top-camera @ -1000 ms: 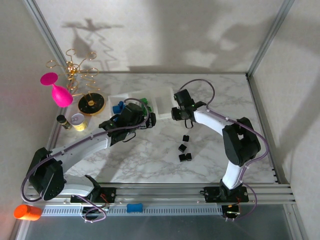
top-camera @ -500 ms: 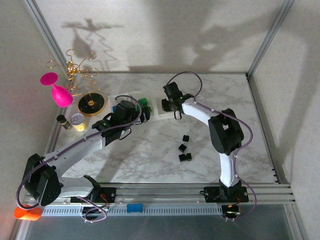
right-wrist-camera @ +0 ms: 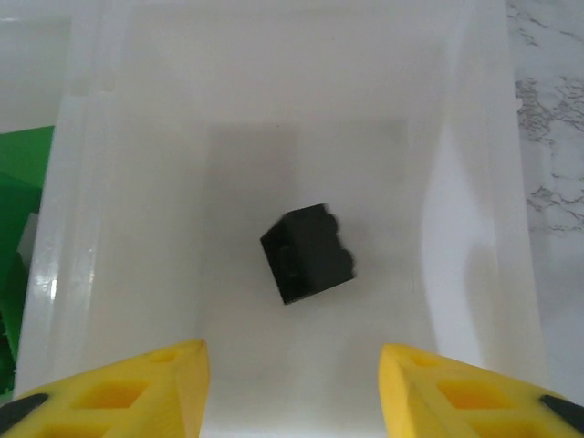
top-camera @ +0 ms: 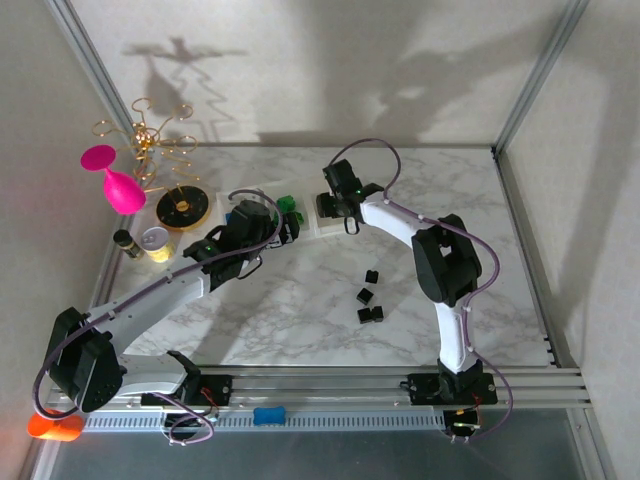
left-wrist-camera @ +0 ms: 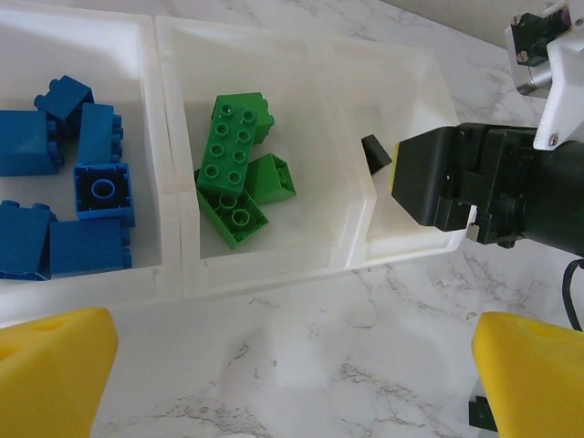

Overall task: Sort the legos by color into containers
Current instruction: Place the lego in the container, then pick up the lego from the center of the table.

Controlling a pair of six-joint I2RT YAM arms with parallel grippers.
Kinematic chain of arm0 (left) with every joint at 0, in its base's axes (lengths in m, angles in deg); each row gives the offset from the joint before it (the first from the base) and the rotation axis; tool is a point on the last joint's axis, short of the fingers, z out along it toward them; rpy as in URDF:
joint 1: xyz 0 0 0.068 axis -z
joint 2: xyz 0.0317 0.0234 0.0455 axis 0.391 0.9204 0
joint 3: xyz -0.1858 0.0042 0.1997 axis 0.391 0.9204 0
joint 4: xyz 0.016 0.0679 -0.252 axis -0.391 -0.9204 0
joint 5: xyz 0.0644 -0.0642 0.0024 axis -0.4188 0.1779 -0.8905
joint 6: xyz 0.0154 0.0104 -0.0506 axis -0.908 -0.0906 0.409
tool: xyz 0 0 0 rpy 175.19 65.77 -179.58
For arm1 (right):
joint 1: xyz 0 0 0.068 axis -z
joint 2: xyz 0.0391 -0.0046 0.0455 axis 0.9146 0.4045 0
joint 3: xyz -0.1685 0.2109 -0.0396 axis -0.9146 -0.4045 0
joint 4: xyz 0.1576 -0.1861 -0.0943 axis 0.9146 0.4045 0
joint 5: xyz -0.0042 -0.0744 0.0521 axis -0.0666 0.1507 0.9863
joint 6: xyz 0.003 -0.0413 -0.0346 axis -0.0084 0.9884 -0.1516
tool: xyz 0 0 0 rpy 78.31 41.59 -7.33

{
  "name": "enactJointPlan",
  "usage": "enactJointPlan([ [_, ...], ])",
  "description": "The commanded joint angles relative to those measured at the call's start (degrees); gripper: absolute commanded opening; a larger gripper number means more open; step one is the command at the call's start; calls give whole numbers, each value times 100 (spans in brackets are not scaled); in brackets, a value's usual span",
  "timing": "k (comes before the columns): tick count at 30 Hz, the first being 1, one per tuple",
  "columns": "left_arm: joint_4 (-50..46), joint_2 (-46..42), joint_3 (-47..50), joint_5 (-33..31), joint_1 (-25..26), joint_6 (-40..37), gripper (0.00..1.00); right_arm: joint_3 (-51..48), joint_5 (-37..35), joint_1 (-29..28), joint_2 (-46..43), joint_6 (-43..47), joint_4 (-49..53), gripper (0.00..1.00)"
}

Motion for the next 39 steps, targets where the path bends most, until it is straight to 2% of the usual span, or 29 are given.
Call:
enactJointPlan([
  [1, 148, -154, 104, -56, -26, 51, 100, -265, 223, -15, -615, -111, -106, 53],
  [12, 625, -124, 447, 185, 395, -11, 100, -2054, 224, -9, -2162, -604, -177, 55],
  [21, 953, -13, 797, 274, 949, 12, 100, -3467, -15, -7, -3162, -1305, 22, 65],
  [32, 1038, 31, 1072, 188, 1191, 60, 100, -4304, -327, -286, -3246, -2004, 323, 71],
  [35, 1088, 72, 1068, 174, 1195, 69, 100, -4359, -426, -304, -3076, -2055, 229, 68],
  [39, 1097, 160, 987, 242, 1203, 69, 100, -4278, -493, -357, -2857, -1993, 90, 60],
])
